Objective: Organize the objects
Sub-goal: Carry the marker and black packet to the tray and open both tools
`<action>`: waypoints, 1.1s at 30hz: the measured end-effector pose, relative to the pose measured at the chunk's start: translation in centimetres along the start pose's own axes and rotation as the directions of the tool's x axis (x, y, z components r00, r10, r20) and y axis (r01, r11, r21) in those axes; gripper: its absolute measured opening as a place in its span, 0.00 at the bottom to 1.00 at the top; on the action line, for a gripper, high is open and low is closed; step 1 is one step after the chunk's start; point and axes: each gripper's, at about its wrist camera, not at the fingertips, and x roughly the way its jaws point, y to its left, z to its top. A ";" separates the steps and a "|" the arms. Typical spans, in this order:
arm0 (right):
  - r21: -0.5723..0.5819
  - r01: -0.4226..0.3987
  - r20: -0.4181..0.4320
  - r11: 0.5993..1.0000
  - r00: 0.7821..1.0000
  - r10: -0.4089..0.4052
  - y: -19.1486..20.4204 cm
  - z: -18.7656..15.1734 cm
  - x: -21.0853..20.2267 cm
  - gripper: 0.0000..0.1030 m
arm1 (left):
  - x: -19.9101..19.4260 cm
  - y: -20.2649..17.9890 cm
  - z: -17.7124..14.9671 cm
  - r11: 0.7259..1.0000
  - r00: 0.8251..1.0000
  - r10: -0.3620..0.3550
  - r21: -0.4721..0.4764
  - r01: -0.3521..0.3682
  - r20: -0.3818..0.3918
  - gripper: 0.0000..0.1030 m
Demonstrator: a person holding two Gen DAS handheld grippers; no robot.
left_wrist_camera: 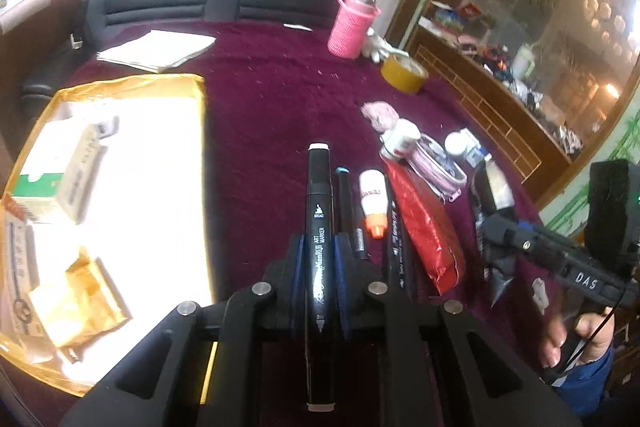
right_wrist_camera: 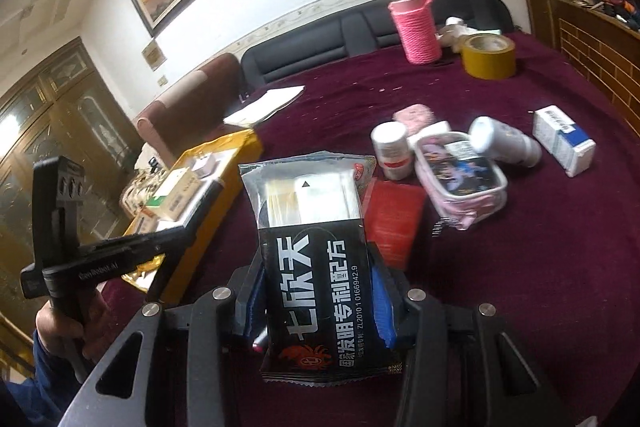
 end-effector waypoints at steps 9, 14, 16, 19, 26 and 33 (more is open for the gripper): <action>-0.056 -0.057 -0.051 0.997 0.997 0.054 4.9 1.1 2.6 0.47 | -2.6 6.8 0.1 0.989 0.998 0.028 -0.146 -0.019 0.064 0.14; -0.102 -0.099 -0.085 0.990 0.992 0.090 8.9 2.8 4.9 0.47 | -1.9 9.4 0.4 0.978 0.997 0.054 -0.205 -0.042 0.056 0.14; -0.122 -0.112 -0.097 0.986 0.990 0.100 10.6 3.7 5.9 0.47 | -1.2 10.3 0.6 0.972 0.997 0.071 -0.226 -0.060 0.042 0.14; -0.147 -0.128 -0.121 0.981 0.986 0.110 13.0 5.3 8.2 0.47 | -0.3 11.4 0.6 0.962 0.996 0.089 -0.261 -0.080 0.023 0.14; -0.167 -0.107 -0.197 0.980 0.978 0.073 16.4 7.8 15.1 0.48 | 0.2 12.9 0.3 0.946 0.988 0.156 -0.288 -0.151 -0.008 0.14; -0.176 -0.058 -0.261 0.983 0.965 0.010 18.8 9.1 21.8 0.47 | -0.5 14.8 -0.2 0.922 0.972 0.232 -0.312 -0.229 -0.027 0.14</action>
